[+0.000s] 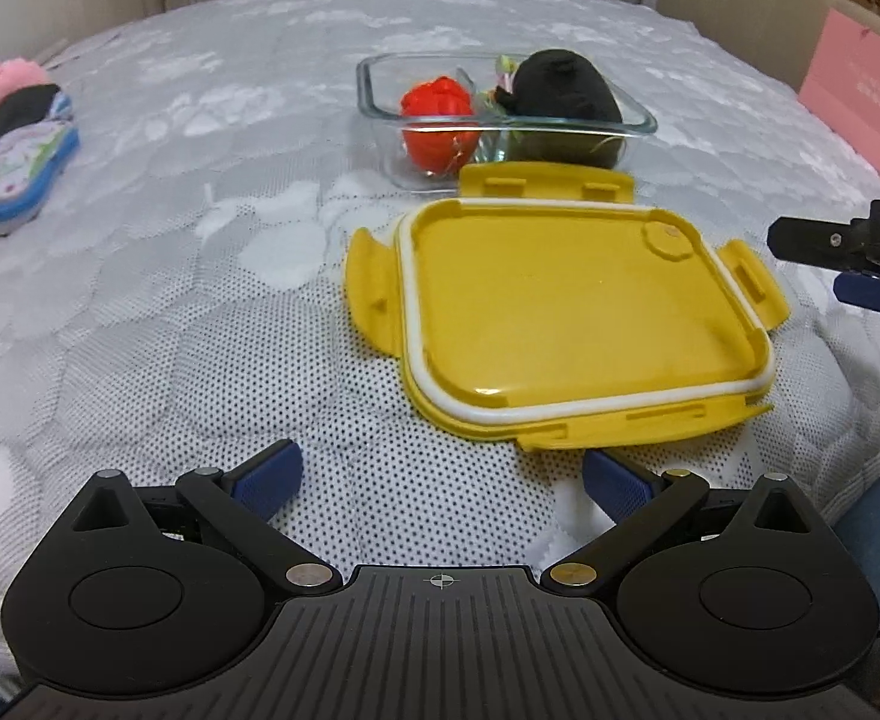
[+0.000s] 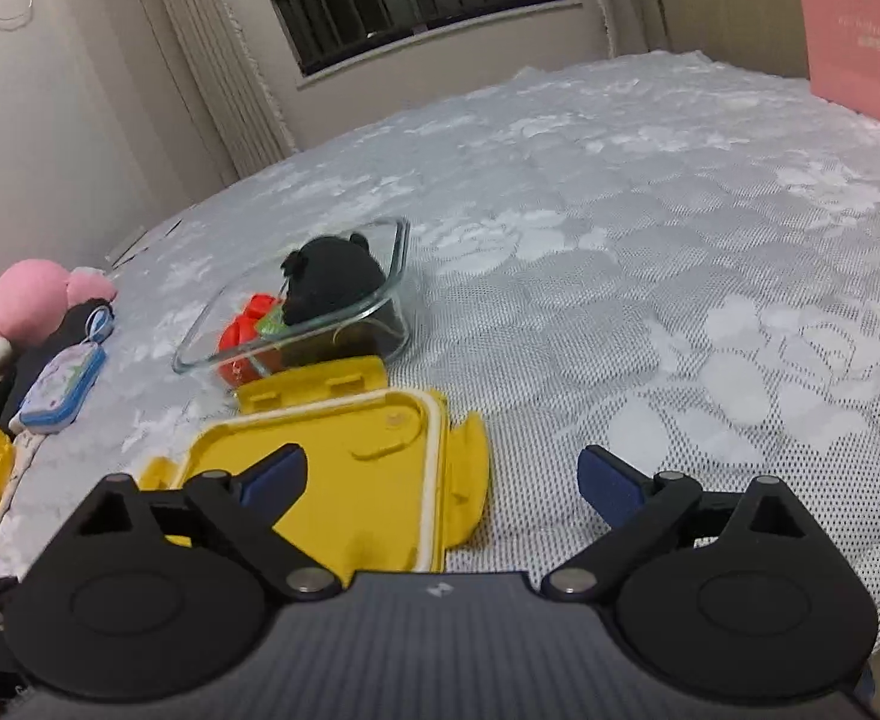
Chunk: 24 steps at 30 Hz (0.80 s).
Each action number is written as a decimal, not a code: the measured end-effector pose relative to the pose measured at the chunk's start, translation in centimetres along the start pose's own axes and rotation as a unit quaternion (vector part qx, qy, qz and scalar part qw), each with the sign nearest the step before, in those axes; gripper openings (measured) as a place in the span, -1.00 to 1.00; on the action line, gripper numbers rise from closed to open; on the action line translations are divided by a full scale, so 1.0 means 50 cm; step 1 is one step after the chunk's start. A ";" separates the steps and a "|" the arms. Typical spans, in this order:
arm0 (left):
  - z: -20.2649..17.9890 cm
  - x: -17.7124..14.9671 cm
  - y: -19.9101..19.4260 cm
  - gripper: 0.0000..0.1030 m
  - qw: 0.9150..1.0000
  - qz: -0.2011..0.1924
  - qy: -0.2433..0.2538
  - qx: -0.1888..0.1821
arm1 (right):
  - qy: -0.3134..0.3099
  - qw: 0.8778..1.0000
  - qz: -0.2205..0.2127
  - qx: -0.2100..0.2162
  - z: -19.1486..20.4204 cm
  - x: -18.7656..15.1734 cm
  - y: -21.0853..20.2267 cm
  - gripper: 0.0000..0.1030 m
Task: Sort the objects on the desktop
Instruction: 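Withdraw the right tool and move it toward the yellow lid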
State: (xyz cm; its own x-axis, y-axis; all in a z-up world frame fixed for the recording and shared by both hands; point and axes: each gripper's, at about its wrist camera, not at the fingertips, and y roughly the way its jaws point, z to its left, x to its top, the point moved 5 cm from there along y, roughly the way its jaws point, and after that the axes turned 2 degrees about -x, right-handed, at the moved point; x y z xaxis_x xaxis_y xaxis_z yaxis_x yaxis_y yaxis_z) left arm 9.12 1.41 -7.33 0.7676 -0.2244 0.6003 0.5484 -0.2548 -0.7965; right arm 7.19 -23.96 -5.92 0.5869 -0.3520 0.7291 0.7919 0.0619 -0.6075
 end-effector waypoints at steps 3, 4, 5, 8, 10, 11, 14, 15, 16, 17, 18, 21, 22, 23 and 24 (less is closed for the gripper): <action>-0.002 0.000 -0.004 0.98 1.000 -0.009 0.017 -0.001 | -0.005 1.000 0.008 -0.021 0.001 0.010 0.015 0.87; -0.001 -0.001 -0.004 0.98 1.000 -0.009 0.019 0.000 | -0.009 1.000 0.008 -0.019 0.000 0.013 0.013 0.86; 0.001 -0.001 -0.005 0.98 1.000 -0.009 0.020 0.001 | -0.014 1.000 0.008 -0.017 0.000 0.016 0.010 0.82; 0.013 -0.001 -0.008 0.98 1.000 -0.007 0.014 0.009 | -0.031 0.999 0.011 -0.018 -0.016 0.020 0.001 0.69; 0.022 0.000 -0.015 0.98 1.000 -0.009 0.008 0.012 | -0.022 0.999 0.029 -0.016 -0.031 0.023 0.008 0.51; 0.025 0.000 -0.019 0.98 1.000 -0.010 0.005 0.014 | -0.015 0.999 0.035 -0.010 -0.038 0.024 0.008 0.42; 0.024 0.003 -0.043 0.98 0.999 -0.022 0.012 0.030 | 0.003 0.999 0.035 0.002 -0.061 0.021 0.003 0.66; 0.022 0.003 -0.054 0.98 0.999 -0.030 0.019 0.035 | 0.007 0.999 0.037 0.002 -0.067 0.018 0.003 0.65; 0.021 0.003 -0.062 0.98 0.998 -0.035 0.024 0.037 | 0.008 0.999 0.037 0.007 -0.068 0.014 0.002 0.65; 0.021 0.004 -0.068 0.98 0.998 -0.037 0.028 0.042 | 0.011 0.999 0.037 0.012 -0.069 0.010 0.002 0.65; 0.022 0.007 -0.072 0.98 0.997 -0.040 0.031 0.049 | 0.015 0.999 0.038 0.018 -0.066 0.008 0.003 0.65; 0.033 0.019 -0.076 0.98 0.997 -0.051 0.025 0.057 | 0.002 0.998 0.049 0.027 -0.038 0.008 0.003 0.38; 0.037 0.023 -0.076 0.98 0.997 -0.053 0.019 0.057 | -0.009 0.999 0.046 0.028 -0.025 0.010 -0.003 0.41; 0.042 0.027 -0.073 0.98 0.997 -0.055 0.011 0.056 | -0.024 0.999 0.038 0.027 -0.015 0.009 -0.010 0.56; 0.046 0.032 -0.071 0.98 0.997 -0.057 0.002 0.053 | -0.039 0.998 0.031 0.024 -0.005 0.009 -0.018 0.67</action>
State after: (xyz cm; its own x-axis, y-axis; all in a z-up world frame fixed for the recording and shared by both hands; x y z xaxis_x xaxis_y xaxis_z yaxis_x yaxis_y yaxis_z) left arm 9.13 4.11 -3.71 0.6973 -0.2044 0.6871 0.6640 -0.1771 -0.7265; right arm 6.69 -24.41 -5.14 0.6453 -0.2725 0.7136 0.7594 0.1272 -0.6381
